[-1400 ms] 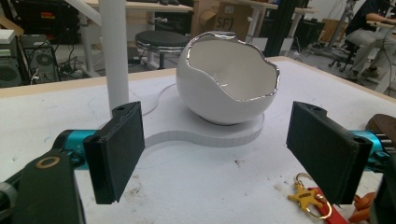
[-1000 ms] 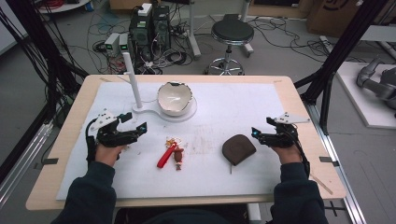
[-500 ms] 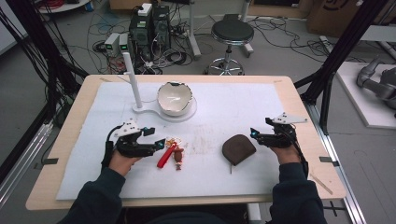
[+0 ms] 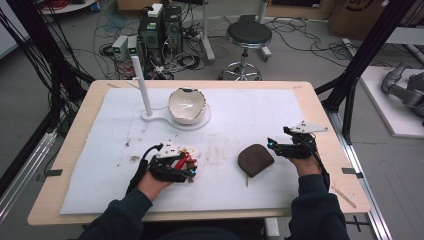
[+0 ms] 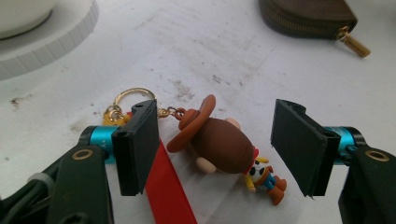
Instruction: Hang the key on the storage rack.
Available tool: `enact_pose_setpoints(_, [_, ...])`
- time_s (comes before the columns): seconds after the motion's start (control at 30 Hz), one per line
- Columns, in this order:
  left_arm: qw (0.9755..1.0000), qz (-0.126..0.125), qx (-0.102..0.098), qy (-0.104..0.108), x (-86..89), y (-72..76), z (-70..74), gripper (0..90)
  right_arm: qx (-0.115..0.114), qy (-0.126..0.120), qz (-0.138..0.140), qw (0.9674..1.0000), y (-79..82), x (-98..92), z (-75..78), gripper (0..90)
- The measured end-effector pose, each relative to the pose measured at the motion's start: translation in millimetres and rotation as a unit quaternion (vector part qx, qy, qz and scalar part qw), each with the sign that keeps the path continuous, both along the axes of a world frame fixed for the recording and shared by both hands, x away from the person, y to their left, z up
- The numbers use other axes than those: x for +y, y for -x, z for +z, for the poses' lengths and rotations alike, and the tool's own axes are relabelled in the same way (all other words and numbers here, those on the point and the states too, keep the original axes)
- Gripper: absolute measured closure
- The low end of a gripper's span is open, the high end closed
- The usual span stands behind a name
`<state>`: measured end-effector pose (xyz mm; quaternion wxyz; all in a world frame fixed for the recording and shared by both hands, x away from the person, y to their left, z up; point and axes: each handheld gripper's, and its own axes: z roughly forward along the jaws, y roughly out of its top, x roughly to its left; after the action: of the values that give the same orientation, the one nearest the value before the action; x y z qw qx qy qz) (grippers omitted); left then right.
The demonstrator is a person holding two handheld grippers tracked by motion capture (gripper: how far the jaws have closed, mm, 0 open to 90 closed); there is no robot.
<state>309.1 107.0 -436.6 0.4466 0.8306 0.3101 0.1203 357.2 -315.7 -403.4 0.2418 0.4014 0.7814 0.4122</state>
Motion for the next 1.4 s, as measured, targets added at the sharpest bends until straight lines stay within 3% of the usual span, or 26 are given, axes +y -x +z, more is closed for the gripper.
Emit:
enact_pose_setpoints(0.07, [0.9998,-0.002,0.002,-0.018,-5.6,0.2,-4.0,32.9,0.0,0.001,0.002,1.0,-0.3,0.1,-0.3,21.2])
enact_pose_setpoints(0.1, [0.9987,-0.002,0.003,-0.05,-10.1,0.7,-7.5,33.3,0.001,0.004,0.002,1.0,-0.3,0.0,-0.4,21.2])
enact_pose_setpoints(0.17, [0.9982,-0.005,0.002,-0.059,-10.3,0.6,-8.9,35.4,0.0,0.003,0.002,1.0,-0.3,0.2,-0.6,21.2])
enact_pose_setpoints(0.23, [0.9983,-0.004,0.007,-0.057,-6.3,-1.8,-7.4,37.7,0.0,0.002,0.002,1.0,-0.1,0.0,-0.5,21.2])
enact_pose_setpoints(0.47, [0.9958,0.011,0.016,-0.09,18.9,-13.5,-2.0,38.7,0.002,-0.003,-0.003,1.0,0.8,-2.0,-1.0,21.2])
enact_pose_setpoints(0.67, [0.9929,0.055,0.029,-0.101,45.8,-18.7,3.9,37.6,0.003,-0.001,-0.002,1.0,0.4,-2.8,-1.4,21.2])
enact_pose_setpoints(0.77, [0.9916,0.071,0.042,-0.099,45.1,-16.6,4.6,37.1,0.004,0.0,-0.002,1.0,0.1,-2.4,-1.6,21.2])
enact_pose_setpoints(0.93, [0.9889,0.079,0.04,-0.119,34.0,-13.4,-1.0,34.4,0.006,-0.001,-0.003,1.0,0.1,-1.8,-1.8,21.2])
enact_pose_setpoints(1.03, [0.9904,0.067,0.048,-0.111,38.4,-16.5,-0.2,38.3,0.006,-0.001,-0.002,1.0,0.1,-2.0,-1.8,21.2])
enact_pose_setpoints(1.17, [0.9924,0.062,0.068,-0.081,48.7,-21.8,0.7,41.9,0.005,0.0,-0.002,1.0,0.3,-2.9,-1.5,21.2])
enact_pose_setpoints(1.27, [0.9939,0.067,0.064,-0.061,57.0,-23.4,8.9,42.1,0.006,-0.001,-0.003,1.0,0.3,-3.2,-1.5,21.2])
enact_pose_setpoints(1.4, [0.997,0.063,0.037,-0.025,68.0,-22.4,28.9,42.4,0.006,-0.007,-0.004,1.0,0.3,-3.9,-0.9,21.2])
